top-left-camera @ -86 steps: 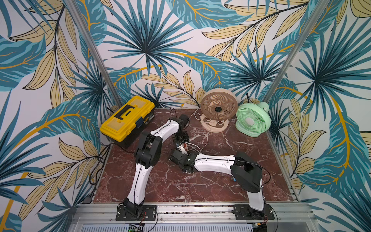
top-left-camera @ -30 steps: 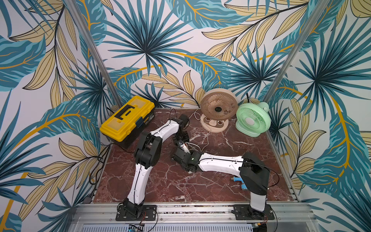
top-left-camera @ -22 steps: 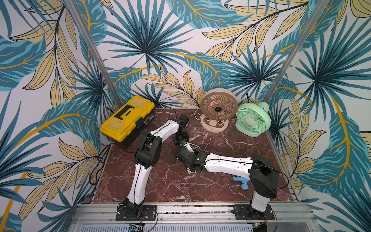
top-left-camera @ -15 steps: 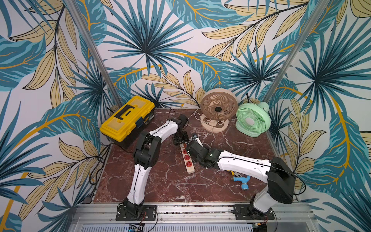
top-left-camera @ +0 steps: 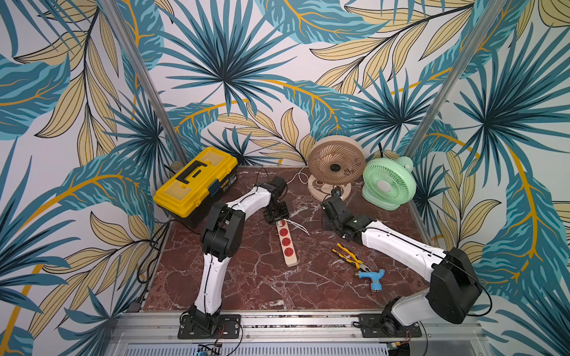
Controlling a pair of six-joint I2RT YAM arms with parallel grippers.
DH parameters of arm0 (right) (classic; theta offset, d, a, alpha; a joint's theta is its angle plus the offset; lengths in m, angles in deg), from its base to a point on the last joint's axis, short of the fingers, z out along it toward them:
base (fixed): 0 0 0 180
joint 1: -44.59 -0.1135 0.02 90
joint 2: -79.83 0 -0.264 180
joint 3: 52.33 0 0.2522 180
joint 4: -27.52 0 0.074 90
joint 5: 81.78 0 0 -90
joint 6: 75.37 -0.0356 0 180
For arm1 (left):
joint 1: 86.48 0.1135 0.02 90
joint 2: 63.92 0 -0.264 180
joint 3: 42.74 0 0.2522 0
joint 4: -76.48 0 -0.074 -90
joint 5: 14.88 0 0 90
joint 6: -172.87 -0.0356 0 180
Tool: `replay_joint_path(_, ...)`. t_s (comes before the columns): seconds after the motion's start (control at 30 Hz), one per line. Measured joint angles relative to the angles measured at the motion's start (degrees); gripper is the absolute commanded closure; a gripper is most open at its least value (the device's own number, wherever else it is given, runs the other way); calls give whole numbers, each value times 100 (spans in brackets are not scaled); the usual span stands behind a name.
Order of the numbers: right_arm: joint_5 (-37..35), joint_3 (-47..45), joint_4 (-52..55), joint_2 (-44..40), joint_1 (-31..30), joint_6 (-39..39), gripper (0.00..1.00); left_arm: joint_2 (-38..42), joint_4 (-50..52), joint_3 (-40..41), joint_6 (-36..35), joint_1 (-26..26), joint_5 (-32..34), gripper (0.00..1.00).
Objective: Unplug the desk fan from the power strip
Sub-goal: Place the plug at the center of the board.
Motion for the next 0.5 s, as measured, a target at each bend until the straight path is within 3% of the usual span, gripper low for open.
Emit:
replay_joint_path(0.23, 251, 533, -140, 1023, 876, 103, 100, 39, -66, 63, -11, 2, 0, 100)
replay_joint_path(0.5, 774, 1974, -92, 2400, 984, 378, 100, 42, -74, 70, -11, 2, -2, 100)
